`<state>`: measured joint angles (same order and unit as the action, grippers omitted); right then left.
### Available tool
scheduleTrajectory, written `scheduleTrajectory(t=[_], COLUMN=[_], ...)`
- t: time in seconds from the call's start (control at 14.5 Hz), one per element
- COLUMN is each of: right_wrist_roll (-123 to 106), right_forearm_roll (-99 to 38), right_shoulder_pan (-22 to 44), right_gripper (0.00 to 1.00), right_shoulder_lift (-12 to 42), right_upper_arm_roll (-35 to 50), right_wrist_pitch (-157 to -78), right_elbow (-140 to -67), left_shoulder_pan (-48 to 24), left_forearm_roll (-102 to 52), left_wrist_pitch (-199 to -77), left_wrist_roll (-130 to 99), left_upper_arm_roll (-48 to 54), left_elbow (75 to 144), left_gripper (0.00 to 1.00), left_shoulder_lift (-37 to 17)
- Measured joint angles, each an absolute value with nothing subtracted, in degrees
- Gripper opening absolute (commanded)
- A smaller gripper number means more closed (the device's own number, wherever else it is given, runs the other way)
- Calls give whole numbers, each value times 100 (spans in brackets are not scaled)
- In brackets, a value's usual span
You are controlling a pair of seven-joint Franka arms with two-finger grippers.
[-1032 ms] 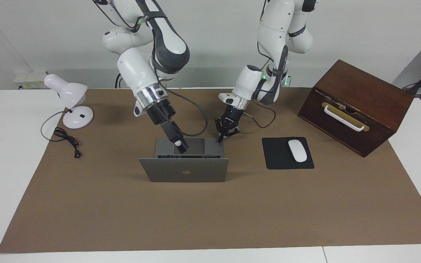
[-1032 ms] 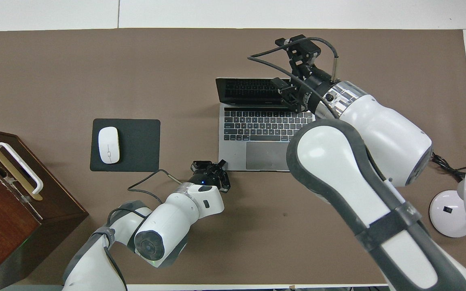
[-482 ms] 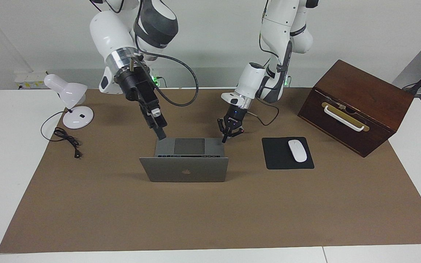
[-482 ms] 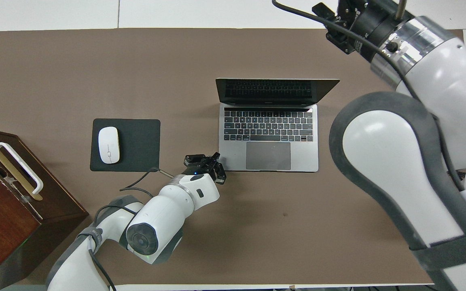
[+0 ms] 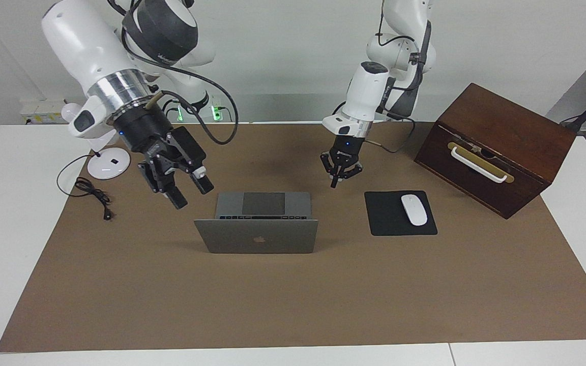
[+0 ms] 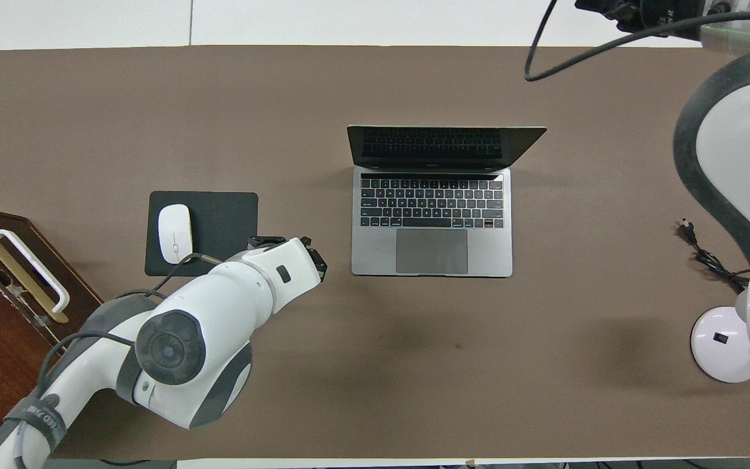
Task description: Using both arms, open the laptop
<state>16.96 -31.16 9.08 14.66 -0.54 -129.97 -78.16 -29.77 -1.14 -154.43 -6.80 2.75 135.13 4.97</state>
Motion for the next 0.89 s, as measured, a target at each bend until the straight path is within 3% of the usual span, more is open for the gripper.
scheduleTrajectory(t=[0.07,0.21,0.28,0.34,0.62,0.89], right_wrist_roll=[1569,1493,1491,1486,1478,1438], right_forearm_roll=[-2856,-2274,-2011,-1786,-930,-661], right_shoulder_pan=[852,753,699,644,521,138], right_gripper=[100,100,100,100,100,100], right_shoulder_lift=[1413,1226,1113,1008,727,372], right_upper_arm_roll=[-54,-59,-60,-60,-63,-68], right_wrist_pitch=[-12429,-11400,-10916,-10460,-8966,-8617], right_elbow=[-7756,-7700,-7695,-7692,-7720,-8390], left_shoulder_pan=[-2853,-2538,-2386,-2246,-1762,-1357], left_forearm_roll=[-113,-113,-113,-113,-113,-113], left_wrist_pitch=[-14881,-13896,-13528,-13242,-12568,-12035], left_wrist_roll=[-587,-377,-315,-284,-253,-251], left_upper_arm_roll=[272,265,260,255,247,236], left_elbow=[13286,12794,12585,12415,12054,11795], left_gripper=[0,33,73,100,100,100], left_shoulder_lift=[585,697,731,757,862,940])
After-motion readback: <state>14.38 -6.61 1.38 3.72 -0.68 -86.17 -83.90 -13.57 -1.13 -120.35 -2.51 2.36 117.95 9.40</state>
